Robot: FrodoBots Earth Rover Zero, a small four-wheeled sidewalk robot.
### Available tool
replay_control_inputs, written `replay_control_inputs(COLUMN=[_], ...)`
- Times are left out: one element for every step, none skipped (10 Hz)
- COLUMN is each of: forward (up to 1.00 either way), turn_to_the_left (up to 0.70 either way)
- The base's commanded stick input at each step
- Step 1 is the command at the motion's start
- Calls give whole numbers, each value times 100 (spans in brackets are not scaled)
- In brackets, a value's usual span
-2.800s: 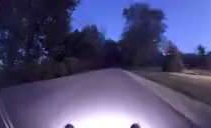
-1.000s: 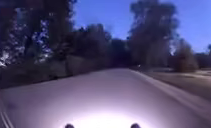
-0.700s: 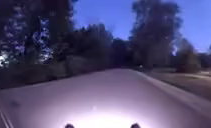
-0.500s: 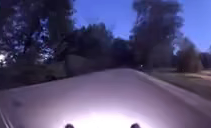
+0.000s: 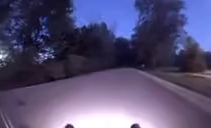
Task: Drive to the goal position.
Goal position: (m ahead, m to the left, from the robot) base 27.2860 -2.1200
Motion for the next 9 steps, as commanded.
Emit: replay_control_inputs(forward=[100,100,100,100,100,100,100,100,100], turn_to_the_left=[0,0,0,0,0,0,0,0,0])
